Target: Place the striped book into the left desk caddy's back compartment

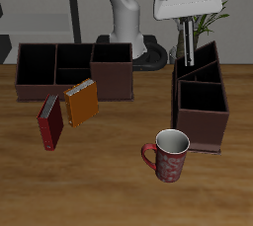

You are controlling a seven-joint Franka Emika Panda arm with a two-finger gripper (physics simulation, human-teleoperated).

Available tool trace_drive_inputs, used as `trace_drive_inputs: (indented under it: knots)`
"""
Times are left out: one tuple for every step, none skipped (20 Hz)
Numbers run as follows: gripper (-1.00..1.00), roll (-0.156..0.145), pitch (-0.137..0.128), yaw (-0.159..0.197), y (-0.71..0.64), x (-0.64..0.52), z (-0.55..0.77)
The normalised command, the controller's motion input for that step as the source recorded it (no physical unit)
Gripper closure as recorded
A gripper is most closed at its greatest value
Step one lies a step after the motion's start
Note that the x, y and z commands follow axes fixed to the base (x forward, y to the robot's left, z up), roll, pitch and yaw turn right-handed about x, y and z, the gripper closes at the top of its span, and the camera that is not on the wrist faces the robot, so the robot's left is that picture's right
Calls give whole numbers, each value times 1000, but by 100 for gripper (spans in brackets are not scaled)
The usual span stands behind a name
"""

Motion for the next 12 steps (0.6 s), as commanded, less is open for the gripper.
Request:
trace_drive_inputs:
  knots:
    - [100,59,28,-10,420,76,-20]
    - [100,-26,44,2,231,53,20]
    - [100,-37,-67,8,119,34,66]
    - [100,86,44,37,432,191,-42]
    - [100,-14,106,-97,241,92,-55]
    - [100,31,-73,106,315,2,10]
    - [100,-15,-25,-18,222,17,-6]
    - [100,135,77,-16,383,19,-89]
    - [100,-7,7,14,65,28,27]
    - [100,-16,-138,46,284,-99,130]
    - [100,105,31,23,250,76,6]
    - [100,-39,24,-60,97,-7,63]
